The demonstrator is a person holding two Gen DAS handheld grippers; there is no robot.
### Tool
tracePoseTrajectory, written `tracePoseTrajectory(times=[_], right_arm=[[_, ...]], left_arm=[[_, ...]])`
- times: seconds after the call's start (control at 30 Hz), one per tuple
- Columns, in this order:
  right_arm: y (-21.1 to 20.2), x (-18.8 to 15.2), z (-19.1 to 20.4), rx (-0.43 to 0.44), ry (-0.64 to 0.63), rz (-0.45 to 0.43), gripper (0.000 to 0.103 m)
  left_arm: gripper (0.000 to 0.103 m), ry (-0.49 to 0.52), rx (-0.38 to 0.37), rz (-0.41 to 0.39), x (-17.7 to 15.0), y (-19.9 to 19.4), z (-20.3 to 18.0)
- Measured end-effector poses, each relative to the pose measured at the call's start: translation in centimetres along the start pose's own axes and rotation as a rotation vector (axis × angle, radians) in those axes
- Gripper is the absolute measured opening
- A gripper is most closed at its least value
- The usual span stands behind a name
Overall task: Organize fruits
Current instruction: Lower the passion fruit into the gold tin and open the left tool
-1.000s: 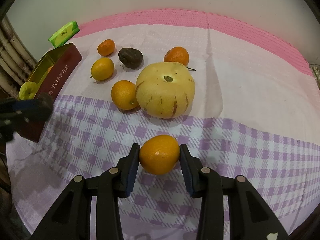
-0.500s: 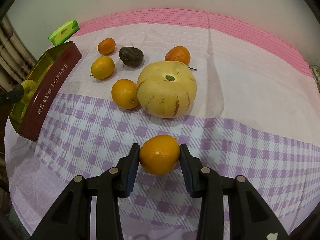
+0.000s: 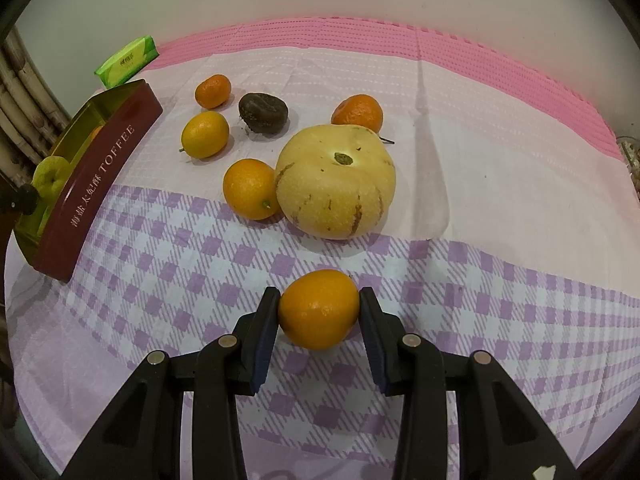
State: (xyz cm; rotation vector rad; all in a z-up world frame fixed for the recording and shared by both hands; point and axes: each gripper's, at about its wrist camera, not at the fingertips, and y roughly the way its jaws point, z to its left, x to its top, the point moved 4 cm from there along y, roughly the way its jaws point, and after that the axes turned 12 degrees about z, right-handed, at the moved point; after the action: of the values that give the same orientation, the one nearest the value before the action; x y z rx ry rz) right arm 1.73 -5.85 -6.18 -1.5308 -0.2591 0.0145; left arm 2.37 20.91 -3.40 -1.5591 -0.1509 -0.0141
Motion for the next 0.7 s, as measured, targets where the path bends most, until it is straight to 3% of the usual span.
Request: tracePoseTrajectory(times=[0.7], right_arm=[[0.0,0.2,0.1,-0.017,0.0,0.004,0.037]], left_arm=[[0.039,-0.031,0.011,0.035,0.6,2.8,1.3]])
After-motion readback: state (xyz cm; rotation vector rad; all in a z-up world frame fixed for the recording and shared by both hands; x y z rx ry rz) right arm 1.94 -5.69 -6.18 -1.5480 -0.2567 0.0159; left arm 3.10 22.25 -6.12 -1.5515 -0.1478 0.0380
